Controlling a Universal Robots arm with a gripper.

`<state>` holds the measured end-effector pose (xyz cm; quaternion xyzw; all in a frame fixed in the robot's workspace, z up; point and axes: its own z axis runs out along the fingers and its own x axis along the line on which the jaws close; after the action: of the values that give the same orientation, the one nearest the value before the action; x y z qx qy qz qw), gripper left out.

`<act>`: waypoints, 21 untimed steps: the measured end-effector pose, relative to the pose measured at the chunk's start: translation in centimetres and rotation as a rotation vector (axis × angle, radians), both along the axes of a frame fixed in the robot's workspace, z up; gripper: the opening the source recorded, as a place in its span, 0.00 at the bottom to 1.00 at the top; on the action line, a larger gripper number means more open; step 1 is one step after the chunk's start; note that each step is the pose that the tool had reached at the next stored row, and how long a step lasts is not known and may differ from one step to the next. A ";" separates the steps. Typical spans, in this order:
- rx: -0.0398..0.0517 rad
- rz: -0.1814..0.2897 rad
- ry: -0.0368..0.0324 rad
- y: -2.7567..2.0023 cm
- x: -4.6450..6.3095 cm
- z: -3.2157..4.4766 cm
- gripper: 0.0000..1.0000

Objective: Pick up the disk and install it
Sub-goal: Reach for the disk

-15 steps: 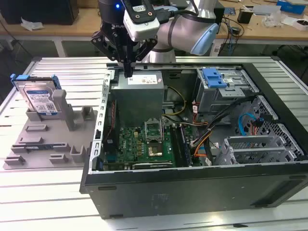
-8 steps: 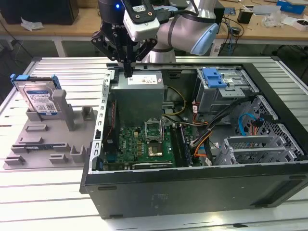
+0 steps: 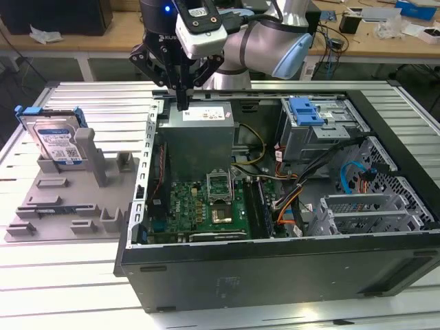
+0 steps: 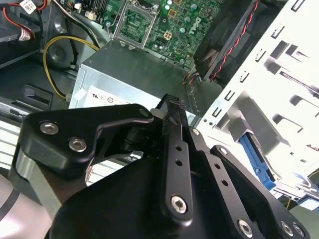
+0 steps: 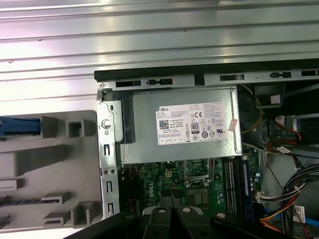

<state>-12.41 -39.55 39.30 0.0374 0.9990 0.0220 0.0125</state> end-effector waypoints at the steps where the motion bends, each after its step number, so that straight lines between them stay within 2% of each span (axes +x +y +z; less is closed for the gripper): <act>1: 0.0001 0.000 0.0001 0.23 -0.2 -0.01 0.11; 4: 0.0001 0.000 0.0000 1.78 -1.3 -0.09 0.11; 5: 0.0000 0.000 0.0001 2.12 -1.8 -0.12 0.11; 7: 0.0002 0.000 0.0000 2.47 -2.9 -0.18 0.11; 12: 0.0002 0.000 0.0000 2.91 -5.5 -0.31 0.11; 21: 0.0001 0.000 0.0000 4.25 -9.3 -0.53 0.11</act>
<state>-21.66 -35.30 38.77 0.0373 0.9990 0.0221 0.0125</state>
